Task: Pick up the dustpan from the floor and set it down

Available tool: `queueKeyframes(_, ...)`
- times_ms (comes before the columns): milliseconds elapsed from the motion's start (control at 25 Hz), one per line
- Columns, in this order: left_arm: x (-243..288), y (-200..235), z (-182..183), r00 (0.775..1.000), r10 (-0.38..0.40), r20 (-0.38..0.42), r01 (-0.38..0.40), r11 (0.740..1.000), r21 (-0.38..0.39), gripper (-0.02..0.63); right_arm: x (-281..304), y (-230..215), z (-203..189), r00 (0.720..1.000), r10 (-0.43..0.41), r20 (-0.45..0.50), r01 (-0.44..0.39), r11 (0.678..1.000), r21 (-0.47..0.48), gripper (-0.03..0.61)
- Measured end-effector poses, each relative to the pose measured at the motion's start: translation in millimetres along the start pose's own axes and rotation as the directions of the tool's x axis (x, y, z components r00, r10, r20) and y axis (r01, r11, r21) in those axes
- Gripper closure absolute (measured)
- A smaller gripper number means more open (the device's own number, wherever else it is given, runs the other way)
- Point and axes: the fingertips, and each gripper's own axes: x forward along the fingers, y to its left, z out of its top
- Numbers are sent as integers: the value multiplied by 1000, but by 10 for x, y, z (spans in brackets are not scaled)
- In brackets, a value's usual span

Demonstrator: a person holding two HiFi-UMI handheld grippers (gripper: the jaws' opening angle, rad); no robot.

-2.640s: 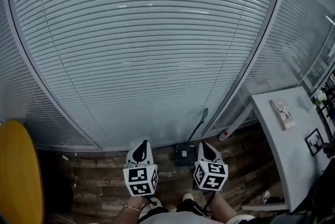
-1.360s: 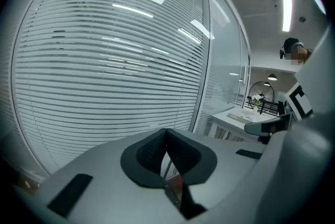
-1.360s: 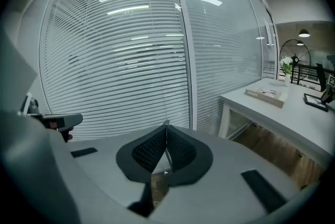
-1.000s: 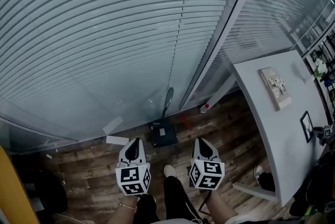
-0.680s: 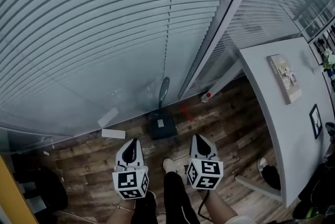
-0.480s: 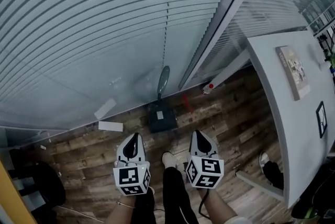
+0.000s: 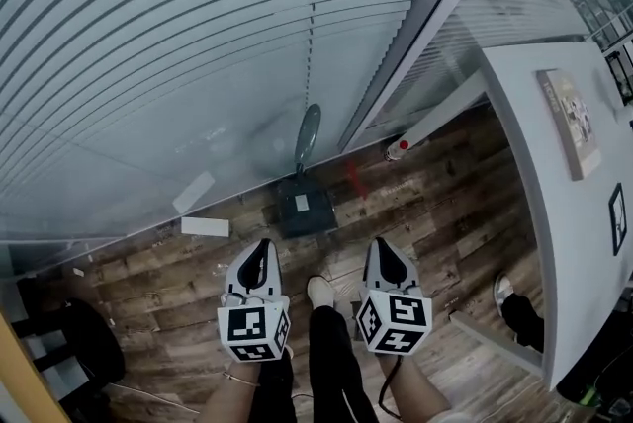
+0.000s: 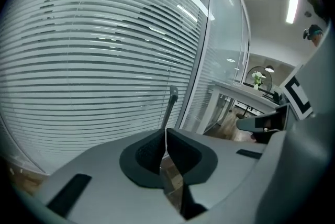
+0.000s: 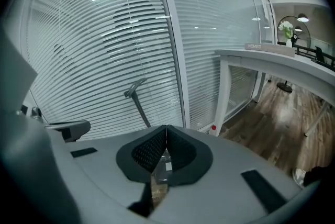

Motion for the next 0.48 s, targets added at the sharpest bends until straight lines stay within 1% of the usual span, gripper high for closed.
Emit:
queueKeyframes(120, 77, -32, -16, 1000, -17, 7, 17, 1000, 5, 590, 25, -37, -36, 1000, -7, -7, 7, 1000, 7, 546)
queueKeyframes(160, 111, -40, -21, 1000, -17, 10, 17, 1000, 11, 564, 37, -51, -50, 1000, -9, -10, 9, 1000, 8, 546)
queueKeyframes(200, 148, -51, -27, 1000, -21, 12, 21, 1000, 14, 481, 49, -67, -65, 1000, -10, -14, 10, 1000, 10, 546)
queueKeyframes(240, 187, -63, -33, 1000, -27, 12, 27, 1000, 16, 454, 60, -82, -79, 1000, -12, -17, 12, 1000, 11, 546)
queueKeyframes(320, 272, -83, -41, 999, -41, 16, 40, 999, 22, 449, 80, -109, -105, 1000, -15, -22, 15, 1000, 11, 546)
queueKeyframes(440, 428, -112, -37, 998, -61, 23, 60, 998, 36, 401, 103, -152, -136, 999, -21, -28, 21, 1000, 14, 546)
queueKeyframes(480, 483, -121, -33, 998, -65, 23, 65, 997, 41, 399, 111, -169, -141, 999, -23, -29, 23, 1000, 15, 546)
